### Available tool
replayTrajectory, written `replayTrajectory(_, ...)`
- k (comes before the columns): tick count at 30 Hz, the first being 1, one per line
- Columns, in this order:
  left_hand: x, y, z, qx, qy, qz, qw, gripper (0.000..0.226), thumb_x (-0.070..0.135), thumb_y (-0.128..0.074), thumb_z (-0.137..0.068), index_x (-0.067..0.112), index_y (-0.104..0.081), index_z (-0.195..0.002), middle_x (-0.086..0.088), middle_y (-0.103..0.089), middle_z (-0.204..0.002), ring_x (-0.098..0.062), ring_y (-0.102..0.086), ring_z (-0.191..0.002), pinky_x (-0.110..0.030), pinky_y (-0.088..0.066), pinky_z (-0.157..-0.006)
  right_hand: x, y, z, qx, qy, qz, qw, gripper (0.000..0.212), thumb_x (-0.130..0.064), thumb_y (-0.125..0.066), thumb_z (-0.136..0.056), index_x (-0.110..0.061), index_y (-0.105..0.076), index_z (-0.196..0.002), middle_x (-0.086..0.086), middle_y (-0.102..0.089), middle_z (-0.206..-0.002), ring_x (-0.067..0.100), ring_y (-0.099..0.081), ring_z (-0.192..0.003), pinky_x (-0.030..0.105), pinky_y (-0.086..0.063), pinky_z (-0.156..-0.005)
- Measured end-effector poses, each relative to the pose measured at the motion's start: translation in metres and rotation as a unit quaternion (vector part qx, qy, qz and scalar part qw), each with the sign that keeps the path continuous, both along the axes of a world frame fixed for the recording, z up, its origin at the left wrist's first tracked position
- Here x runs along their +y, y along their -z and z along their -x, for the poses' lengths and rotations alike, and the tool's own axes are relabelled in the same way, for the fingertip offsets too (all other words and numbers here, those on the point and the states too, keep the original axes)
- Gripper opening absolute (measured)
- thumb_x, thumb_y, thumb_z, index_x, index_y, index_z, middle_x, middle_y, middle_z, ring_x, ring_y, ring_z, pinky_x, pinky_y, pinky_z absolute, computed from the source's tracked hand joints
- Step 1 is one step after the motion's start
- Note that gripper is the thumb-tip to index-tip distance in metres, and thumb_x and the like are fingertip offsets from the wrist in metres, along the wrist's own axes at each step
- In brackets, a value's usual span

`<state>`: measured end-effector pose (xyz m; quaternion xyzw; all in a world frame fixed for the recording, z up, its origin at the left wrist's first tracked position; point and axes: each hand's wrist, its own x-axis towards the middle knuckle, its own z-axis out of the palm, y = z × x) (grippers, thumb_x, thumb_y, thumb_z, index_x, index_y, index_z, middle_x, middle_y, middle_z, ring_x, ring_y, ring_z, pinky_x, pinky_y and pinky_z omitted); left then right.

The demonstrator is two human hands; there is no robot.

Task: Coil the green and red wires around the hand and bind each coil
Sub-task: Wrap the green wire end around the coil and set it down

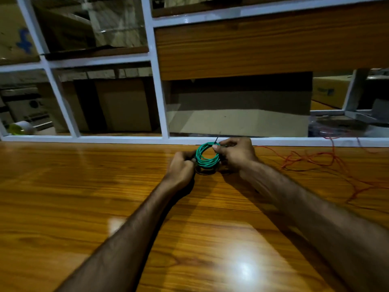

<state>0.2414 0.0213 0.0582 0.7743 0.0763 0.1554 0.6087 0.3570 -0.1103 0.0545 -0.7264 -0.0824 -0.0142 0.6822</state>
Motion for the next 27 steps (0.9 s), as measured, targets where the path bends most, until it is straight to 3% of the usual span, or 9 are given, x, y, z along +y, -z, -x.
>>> replayTrajectory(1,0.006,0.002,-0.001,0.004,-0.012,-0.013,1.000,0.038,-0.009,-0.039,-0.105,0.019,-0.065,-0.101,-0.005,-0.078,-0.095,-0.033,-0.071,-0.077,-0.047,-0.056,-0.090,0.007,-0.004,-0.005,0.009,-0.009,0.019,1.000,0.021,-0.016,-0.089,-0.078,-0.011,-0.072,-0.091,0.011,-0.075,-0.089,0.030,-0.075,-0.068,0.046,-0.064,-0.059)
replayTrajectory(3,0.017,0.007,-0.006,0.010,-0.038,-0.083,0.996,0.027,0.006,-0.046,-0.107,0.014,-0.067,-0.122,-0.004,-0.076,-0.109,-0.024,-0.072,-0.094,-0.048,-0.057,-0.099,0.017,-0.009,-0.020,0.025,-0.029,0.052,0.998,0.022,-0.015,-0.088,-0.079,-0.010,-0.072,-0.094,0.011,-0.075,-0.089,0.026,-0.074,-0.062,0.041,-0.062,-0.054)
replayTrajectory(5,0.028,0.014,-0.012,0.008,-0.073,-0.147,0.986,0.039,0.023,-0.050,-0.102,0.014,-0.063,-0.138,-0.009,-0.074,-0.122,-0.035,-0.069,-0.113,-0.054,-0.059,-0.095,0.027,-0.012,-0.036,0.028,-0.046,0.074,0.996,0.020,-0.014,-0.088,-0.078,-0.008,-0.074,-0.091,0.014,-0.076,-0.089,0.022,-0.071,-0.056,0.040,-0.061,-0.053)
replayTrajectory(7,0.039,0.028,-0.025,0.008,-0.112,-0.156,0.981,0.052,0.032,-0.049,-0.095,0.013,-0.058,-0.143,-0.010,-0.070,-0.126,-0.041,-0.065,-0.117,-0.060,-0.058,-0.095,0.033,-0.014,-0.050,0.031,-0.048,0.090,0.994,0.018,-0.011,-0.088,-0.078,-0.006,-0.075,-0.089,0.016,-0.077,-0.090,0.025,-0.074,-0.068,0.044,-0.064,-0.059)
replayTrajectory(11,0.036,0.020,-0.028,0.010,-0.121,-0.148,0.981,0.044,0.019,-0.054,-0.102,0.007,-0.057,-0.144,-0.014,-0.069,-0.133,-0.036,-0.066,-0.119,-0.056,-0.059,-0.096,0.043,-0.019,-0.074,0.032,-0.054,0.118,0.991,0.018,-0.009,-0.085,-0.081,0.000,-0.077,-0.093,0.017,-0.076,-0.095,0.027,-0.075,-0.082,0.035,-0.061,-0.059)
replayTrajectory(16,0.039,0.022,-0.037,0.021,-0.131,-0.135,0.982,0.039,0.011,-0.058,-0.102,0.006,-0.061,-0.141,-0.014,-0.071,-0.130,-0.038,-0.069,-0.117,-0.056,-0.060,-0.095,0.052,-0.017,-0.100,0.082,-0.060,0.148,0.984,0.021,-0.012,-0.081,-0.086,0.004,-0.072,-0.098,0.016,-0.075,-0.098,0.026,-0.077,-0.079,0.036,-0.065,-0.064)
replayTrajectory(20,0.039,0.024,-0.040,0.025,-0.132,-0.133,0.982,0.037,0.010,-0.060,-0.101,0.006,-0.063,-0.137,-0.013,-0.074,-0.124,-0.039,-0.070,-0.115,-0.057,-0.061,-0.093,0.054,-0.016,-0.106,0.104,-0.043,0.187,0.976,0.022,-0.018,-0.077,-0.091,0.000,-0.066,-0.098,0.012,-0.072,-0.093,0.021,-0.074,-0.073,0.026,-0.057,-0.047)
replayTrajectory(24,0.038,0.024,-0.038,0.019,-0.125,-0.143,0.982,0.035,0.009,-0.059,-0.101,0.004,-0.065,-0.135,-0.011,-0.074,-0.125,-0.038,-0.072,-0.111,-0.056,-0.062,-0.091,0.055,-0.012,-0.110,0.070,-0.026,0.252,0.965,0.027,-0.023,-0.077,-0.090,-0.001,-0.068,-0.102,0.013,-0.073,-0.095,0.021,-0.075,-0.077,0.028,-0.060,-0.057)
replayTrajectory(27,0.038,0.026,-0.040,0.018,-0.123,-0.143,0.982,0.034,0.009,-0.059,-0.100,0.005,-0.066,-0.134,-0.011,-0.075,-0.122,-0.040,-0.072,-0.110,-0.058,-0.062,-0.090,0.054,-0.012,-0.110,0.029,-0.016,0.287,0.957,0.029,-0.028,-0.076,-0.092,-0.001,-0.069,-0.100,0.013,-0.073,-0.092,0.020,-0.071,-0.068,0.026,-0.053,-0.048)
